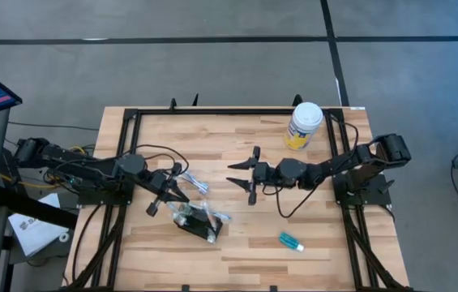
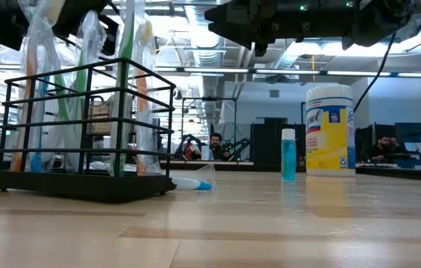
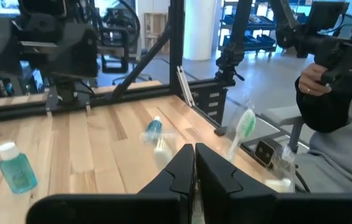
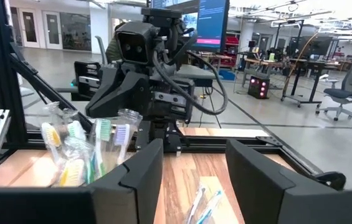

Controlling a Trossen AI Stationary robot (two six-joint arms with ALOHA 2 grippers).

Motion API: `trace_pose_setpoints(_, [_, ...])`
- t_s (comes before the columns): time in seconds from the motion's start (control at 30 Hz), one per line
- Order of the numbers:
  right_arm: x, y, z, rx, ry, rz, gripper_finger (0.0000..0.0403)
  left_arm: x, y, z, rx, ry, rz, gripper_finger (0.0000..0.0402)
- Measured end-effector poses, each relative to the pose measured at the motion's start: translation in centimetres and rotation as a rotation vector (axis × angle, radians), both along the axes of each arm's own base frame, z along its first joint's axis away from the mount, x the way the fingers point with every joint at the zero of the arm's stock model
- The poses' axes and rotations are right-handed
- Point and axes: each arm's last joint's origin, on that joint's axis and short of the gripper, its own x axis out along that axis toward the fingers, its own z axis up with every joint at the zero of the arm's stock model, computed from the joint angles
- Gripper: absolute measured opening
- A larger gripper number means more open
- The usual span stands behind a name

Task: Pick & Place toothbrushing station
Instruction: Put the green toothbrush into the mesh organizer, then put the mouthwash into the mesh organizer

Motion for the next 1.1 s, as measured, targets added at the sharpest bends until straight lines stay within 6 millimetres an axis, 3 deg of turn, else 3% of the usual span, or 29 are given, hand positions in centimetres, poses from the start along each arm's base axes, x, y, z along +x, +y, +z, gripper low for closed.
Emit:
trace_pose_setpoints(0.17, [0.0,-1.3,0.4,0.013,0.058,-0.063,0.0162,0.0,0.0,-0.3,0.003,0.030,0.000,0.0006])
trace_pose_setpoints(0.53, [-1.2,-5.8,2.6,0.209,0.451,-0.283,0.0138,0.0,0.0,-0.1,0.001,0.009,0.004,0.0010])
trace_pose_setpoints(0.87, [-2.9,-6.8,2.6,0.257,0.846,-0.321,0.0128,0.0,0.0,0.1,-0.001,-0.006,0.004,0.0097])
trace_pose_setpoints(1.1, [-3.9,-7.4,3.5,0.285,1.000,-0.312,0.0174,0.0,0.0,0.3,-0.027,-0.019,0.005,0.0131])
